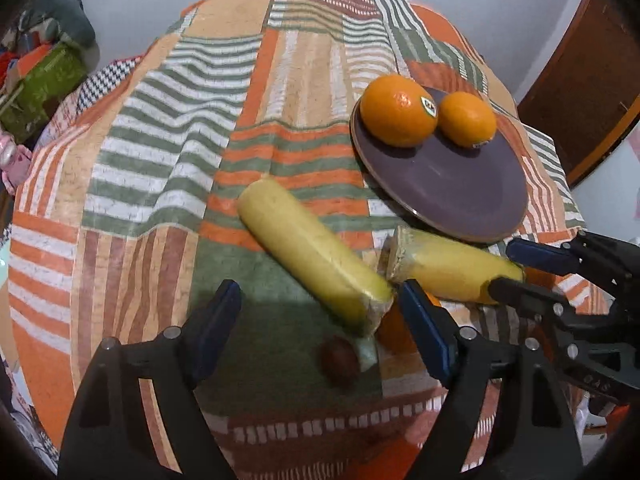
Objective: Organize fruits
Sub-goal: 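Move the right gripper to the thick yellow fruit while the left gripper approaches the thinner one, then grasp the thick yellow fruit with the right gripper while the left gripper grasps the thinner yellow fruit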
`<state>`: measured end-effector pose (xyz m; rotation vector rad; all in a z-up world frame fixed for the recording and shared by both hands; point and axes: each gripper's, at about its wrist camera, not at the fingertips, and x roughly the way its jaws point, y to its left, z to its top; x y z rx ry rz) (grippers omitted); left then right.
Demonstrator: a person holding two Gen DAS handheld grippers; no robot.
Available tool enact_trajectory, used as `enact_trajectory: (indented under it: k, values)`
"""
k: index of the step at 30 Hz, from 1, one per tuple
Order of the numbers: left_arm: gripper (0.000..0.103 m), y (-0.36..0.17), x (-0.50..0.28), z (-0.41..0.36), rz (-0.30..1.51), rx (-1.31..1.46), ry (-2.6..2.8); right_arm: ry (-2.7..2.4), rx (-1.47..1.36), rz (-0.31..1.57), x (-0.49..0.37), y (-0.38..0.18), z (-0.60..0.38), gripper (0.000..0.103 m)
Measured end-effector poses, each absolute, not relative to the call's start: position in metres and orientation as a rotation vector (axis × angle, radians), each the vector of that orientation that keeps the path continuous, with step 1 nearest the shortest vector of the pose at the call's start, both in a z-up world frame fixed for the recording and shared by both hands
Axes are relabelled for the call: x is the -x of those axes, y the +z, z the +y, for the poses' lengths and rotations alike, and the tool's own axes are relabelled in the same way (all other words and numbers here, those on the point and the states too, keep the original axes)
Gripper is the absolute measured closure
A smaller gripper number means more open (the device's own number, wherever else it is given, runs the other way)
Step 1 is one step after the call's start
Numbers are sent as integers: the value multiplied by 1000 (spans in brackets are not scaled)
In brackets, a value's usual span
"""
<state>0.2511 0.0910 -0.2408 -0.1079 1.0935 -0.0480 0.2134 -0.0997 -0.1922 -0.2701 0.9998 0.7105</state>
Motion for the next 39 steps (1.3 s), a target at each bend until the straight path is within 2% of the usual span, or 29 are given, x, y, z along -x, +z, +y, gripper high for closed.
enact_trajectory:
  k: [3,5,7,10,12,15,19,21,23,25,39]
  values:
    - [20,-244,-257,91,1099,110,-49,718,258,1014,-216,-195,-101,56]
    - [15,-250,-261,95,1113,144,-56,726,267,1022,-216,-199,-97,50]
    - [11,-253,-264,98,1117,163,-53,720,296,1012,-215,-202,-93,47]
    - [9,-257,-269,100,1120,180,-56,732,322,1009,-214,-205,-89,46]
    - [9,-258,-272,100,1115,172,-61,742,323,1016,-216,-206,-87,48]
    - [9,-260,-278,101,1123,175,-64,725,338,1042,-219,-214,-84,58]
    - [10,-260,-282,103,1120,162,-70,749,275,1062,-217,-210,-89,63]
    - [16,-260,-283,105,1122,167,-85,751,262,1065,-214,-208,-89,64]
    - [27,-260,-282,108,1124,183,-106,750,248,1067,-209,-206,-89,65]
    - [31,-259,-280,112,1115,192,-105,750,230,1070,-206,-204,-92,66]
    - [35,-240,-257,133,1098,172,-55,730,195,1058,-188,-198,-109,66]
